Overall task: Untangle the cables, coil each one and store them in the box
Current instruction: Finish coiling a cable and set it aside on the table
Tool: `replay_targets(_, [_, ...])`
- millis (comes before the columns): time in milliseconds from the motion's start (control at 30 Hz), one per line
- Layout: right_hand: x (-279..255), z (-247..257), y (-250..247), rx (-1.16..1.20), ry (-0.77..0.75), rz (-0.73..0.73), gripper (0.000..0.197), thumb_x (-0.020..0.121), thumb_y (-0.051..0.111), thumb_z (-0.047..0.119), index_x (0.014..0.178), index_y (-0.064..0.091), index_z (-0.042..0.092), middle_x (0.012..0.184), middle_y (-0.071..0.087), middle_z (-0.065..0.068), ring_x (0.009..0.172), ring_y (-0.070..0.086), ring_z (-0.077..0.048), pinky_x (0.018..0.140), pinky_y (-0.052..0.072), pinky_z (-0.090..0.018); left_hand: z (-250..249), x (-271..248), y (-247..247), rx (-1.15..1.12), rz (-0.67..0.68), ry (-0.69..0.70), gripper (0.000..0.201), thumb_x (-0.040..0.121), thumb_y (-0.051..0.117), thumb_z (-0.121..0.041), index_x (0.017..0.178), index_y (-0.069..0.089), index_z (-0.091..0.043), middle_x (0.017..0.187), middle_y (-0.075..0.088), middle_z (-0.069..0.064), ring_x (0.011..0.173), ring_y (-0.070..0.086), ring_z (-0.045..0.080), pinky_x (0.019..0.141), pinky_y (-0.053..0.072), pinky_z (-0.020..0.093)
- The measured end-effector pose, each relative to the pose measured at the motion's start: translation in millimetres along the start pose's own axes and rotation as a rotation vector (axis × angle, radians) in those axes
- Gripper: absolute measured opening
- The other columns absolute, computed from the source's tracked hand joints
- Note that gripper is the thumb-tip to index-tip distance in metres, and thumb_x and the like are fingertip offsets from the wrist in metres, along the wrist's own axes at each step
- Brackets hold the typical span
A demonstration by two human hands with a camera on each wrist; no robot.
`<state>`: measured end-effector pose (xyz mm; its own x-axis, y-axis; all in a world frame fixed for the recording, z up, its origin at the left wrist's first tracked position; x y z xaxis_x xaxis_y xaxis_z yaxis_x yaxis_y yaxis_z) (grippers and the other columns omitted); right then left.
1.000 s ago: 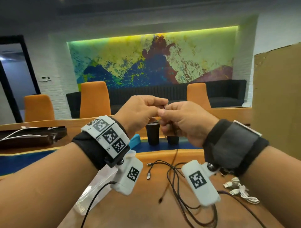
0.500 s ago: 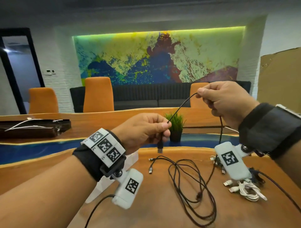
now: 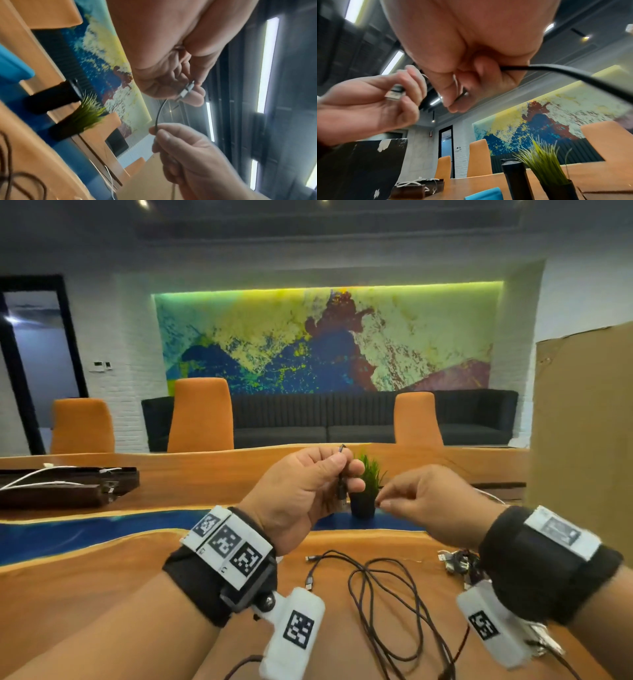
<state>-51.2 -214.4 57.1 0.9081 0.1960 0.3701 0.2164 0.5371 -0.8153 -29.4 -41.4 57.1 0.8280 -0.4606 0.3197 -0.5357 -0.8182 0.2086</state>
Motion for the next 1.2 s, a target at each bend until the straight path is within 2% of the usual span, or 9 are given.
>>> replay_targets(200, [-2.1, 20.7, 2.6, -0.016, -0.126, 0.097, 0.016, 0.091, 0.065, 0.026, 0.102, 0.076, 0.029, 0.093, 0.070, 0.014, 0.088, 0.062, 0.002, 0.078, 0.055, -0.021, 13.0, 16.1, -9.8, 0.393, -0.041, 0.167, 0.020, 0.099, 0.052, -0.008, 0.113, 0.063, 0.001, 0.112, 0.074, 0.011, 0.102, 0.071, 0.021, 0.092, 0.056, 0.034])
replay_targets(333, [8.4, 19.6, -6.2, 0.043, -0.205, -0.029, 0.010, 0.088, 0.069, 0.020, 0.090, 0.077, 0.024, 0.081, 0.070, 0.007, 0.080, 0.063, -0.003, 0.072, 0.054, -0.026, 30.4, 21.5, -9.3, 0.526, 0.028, 0.236, 0.013, 0.097, 0.054, 0.002, 0.103, 0.065, 0.004, 0.094, 0.073, 0.000, 0.090, 0.069, 0.001, 0.081, 0.052, 0.017])
replay_targets(467, [23.4, 4.1, -3.9, 0.100, -0.235, -0.120, 0.003, 0.084, 0.073, 0.022, 0.086, 0.075, 0.024, 0.079, 0.069, 0.009, 0.079, 0.063, -0.004, 0.071, 0.054, -0.026, 46.1, 33.1, -19.8, 0.452, 0.058, 0.210, 0.015, 0.098, 0.052, 0.000, 0.105, 0.065, 0.003, 0.089, 0.071, 0.008, 0.079, 0.068, 0.003, 0.071, 0.050, 0.013])
replay_targets(700, [47.7, -30.7, 9.1, 0.258, -0.247, -0.371, 0.007, 0.081, 0.074, 0.022, 0.086, 0.071, 0.019, 0.080, 0.068, 0.007, 0.080, 0.065, -0.011, 0.069, 0.057, -0.029, 76.1, 55.7, -43.7, 0.350, 0.154, 0.049, 0.021, 0.090, 0.059, -0.024, 0.101, 0.076, -0.018, 0.103, 0.075, 0.010, 0.085, 0.065, 0.014, 0.079, 0.044, 0.038])
replay_targets(800, [57.7, -56.2, 20.3, 0.301, -0.149, -0.524, 0.007, 0.087, 0.068, 0.020, 0.091, 0.073, 0.023, 0.087, 0.069, 0.009, 0.086, 0.064, -0.007, 0.076, 0.056, -0.029, 84.1, 60.4, -44.1, 0.092, 0.196, 0.038, 0.021, 0.090, 0.056, -0.016, 0.094, 0.077, -0.014, 0.106, 0.074, 0.012, 0.078, 0.065, 0.011, 0.068, 0.051, 0.024])
replay_targets(867, [65.1, -64.9, 41.7, 0.290, -0.089, -0.462, 0.014, 0.092, 0.063, 0.018, 0.097, 0.073, 0.027, 0.092, 0.070, 0.013, 0.091, 0.062, -0.002, 0.083, 0.054, -0.030, 86.5, 64.6, -48.3, -0.106, 0.143, 0.057, 0.022, 0.091, 0.057, -0.015, 0.089, 0.078, -0.016, 0.108, 0.074, 0.011, 0.077, 0.067, 0.010, 0.065, 0.054, 0.024])
replay_targets(933, [69.4, -63.7, 71.5, 0.262, -0.076, -0.257, 0.020, 0.096, 0.058, 0.020, 0.106, 0.072, 0.030, 0.099, 0.069, 0.015, 0.097, 0.061, -0.001, 0.088, 0.053, -0.034, 89.2, 70.8, -56.8, -0.158, 0.082, 0.099, 0.020, 0.091, 0.057, -0.017, 0.087, 0.076, -0.018, 0.117, 0.073, 0.011, 0.085, 0.070, 0.013, 0.077, 0.055, 0.032])
replay_targets(1067, [66.4, -49.8, 91.5, -0.013, -0.102, 0.026, 0.021, 0.098, 0.054, 0.028, 0.111, 0.069, 0.033, 0.100, 0.066, 0.018, 0.095, 0.059, -0.001, 0.086, 0.052, -0.031, 88.3, 80.1, -75.0, 0.353, -0.012, 0.222, 0.017, 0.100, 0.051, -0.009, 0.100, 0.068, -0.007, 0.123, 0.071, 0.000, 0.115, 0.065, 0.010, 0.102, 0.049, 0.040])
replay_targets(1200, [60.4, -31.6, 67.0, -0.023, -0.175, -0.006, 0.019, 0.095, 0.058, 0.028, 0.102, 0.073, 0.036, 0.090, 0.065, 0.021, 0.091, 0.058, 0.004, 0.079, 0.050, -0.020, 85.9, 81.8, -69.7, 0.721, 0.082, 0.252, 0.016, 0.100, 0.054, -0.009, 0.101, 0.069, -0.011, 0.112, 0.072, -0.009, 0.112, 0.062, -0.004, 0.091, 0.050, 0.019])
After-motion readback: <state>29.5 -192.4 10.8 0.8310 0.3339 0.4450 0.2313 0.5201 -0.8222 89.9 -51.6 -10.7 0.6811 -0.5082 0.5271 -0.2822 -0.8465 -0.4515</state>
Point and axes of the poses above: each hand's wrist, its own x-axis towards the middle knuckle, its own y-axis out of the palm, z = x × y, the point moved 5 cm from there along x, towards the middle knuckle
